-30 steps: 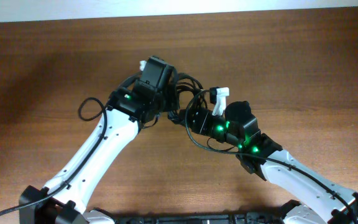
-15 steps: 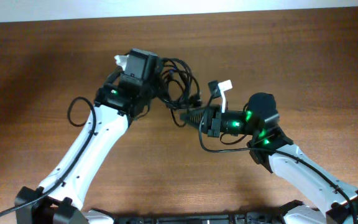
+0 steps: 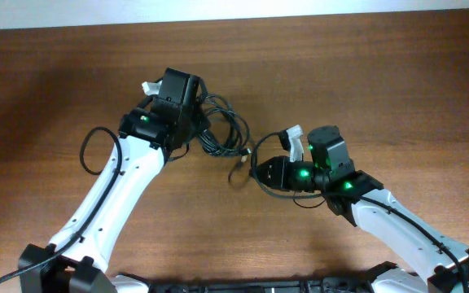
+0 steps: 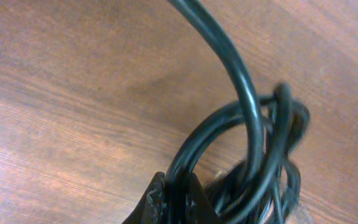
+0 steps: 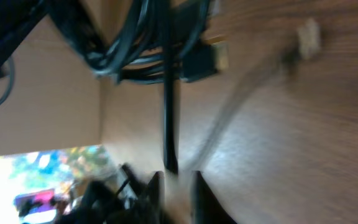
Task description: Untangle cables
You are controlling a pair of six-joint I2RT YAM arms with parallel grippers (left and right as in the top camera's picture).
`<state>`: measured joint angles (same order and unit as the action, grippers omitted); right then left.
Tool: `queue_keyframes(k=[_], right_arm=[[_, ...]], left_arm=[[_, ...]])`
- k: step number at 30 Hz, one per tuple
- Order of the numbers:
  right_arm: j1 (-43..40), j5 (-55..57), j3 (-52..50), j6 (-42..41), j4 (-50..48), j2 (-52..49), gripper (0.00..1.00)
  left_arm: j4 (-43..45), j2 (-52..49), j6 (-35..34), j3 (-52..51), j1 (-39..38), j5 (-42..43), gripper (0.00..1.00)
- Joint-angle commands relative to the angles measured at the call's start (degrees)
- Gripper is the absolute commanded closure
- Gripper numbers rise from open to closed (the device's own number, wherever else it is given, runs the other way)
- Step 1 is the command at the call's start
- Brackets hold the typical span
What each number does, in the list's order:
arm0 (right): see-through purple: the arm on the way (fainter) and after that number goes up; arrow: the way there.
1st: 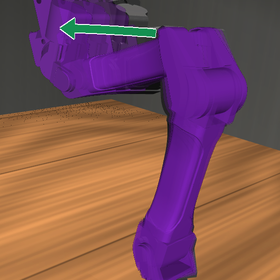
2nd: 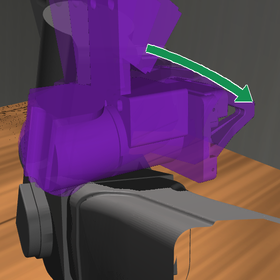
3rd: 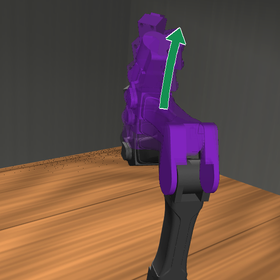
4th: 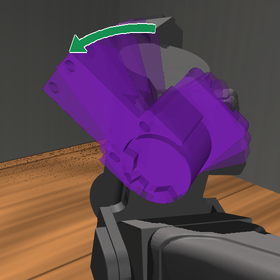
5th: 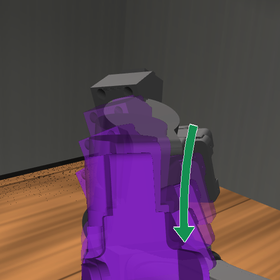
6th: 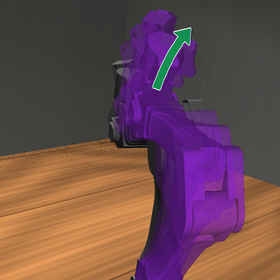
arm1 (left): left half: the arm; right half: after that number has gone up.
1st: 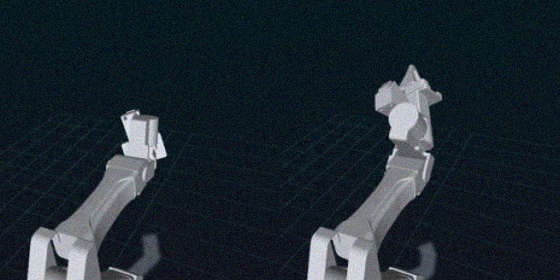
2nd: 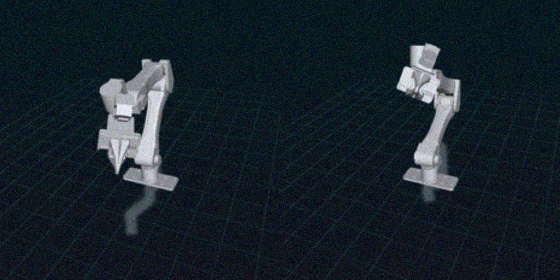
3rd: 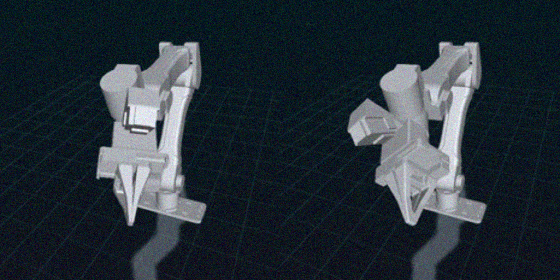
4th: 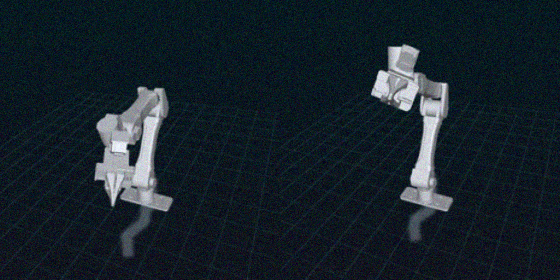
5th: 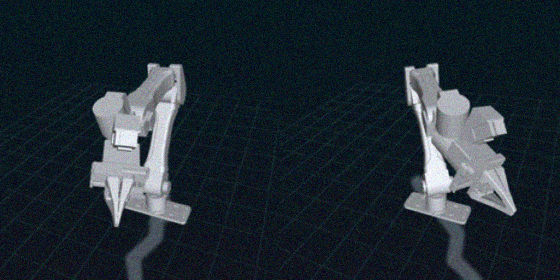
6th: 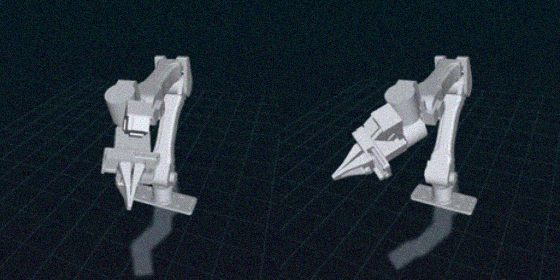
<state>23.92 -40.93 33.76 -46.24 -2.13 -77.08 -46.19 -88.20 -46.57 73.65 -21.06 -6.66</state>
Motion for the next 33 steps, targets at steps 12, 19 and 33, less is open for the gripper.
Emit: queue_keyframes(k=[12,19,33], right_arm=[[0.44,0.98,-0.04,-17.14,-9.97,0.68,0.45],[0.48,2.95,-0.04,-26.71,-14.45,0.68,0.52],[0.48,11.28,-0.04,-26.73,-6.03,0.46,0.54]], left_arm=[[0.26,-0.42,13.27,0.26,-0.22,3.43,1.00],[1.46,-3.13,13.20,0.26,-3.78,3.48,1.00],[6.49,-3.56,13.22,0.28,-5.40,17.35,1.00]])
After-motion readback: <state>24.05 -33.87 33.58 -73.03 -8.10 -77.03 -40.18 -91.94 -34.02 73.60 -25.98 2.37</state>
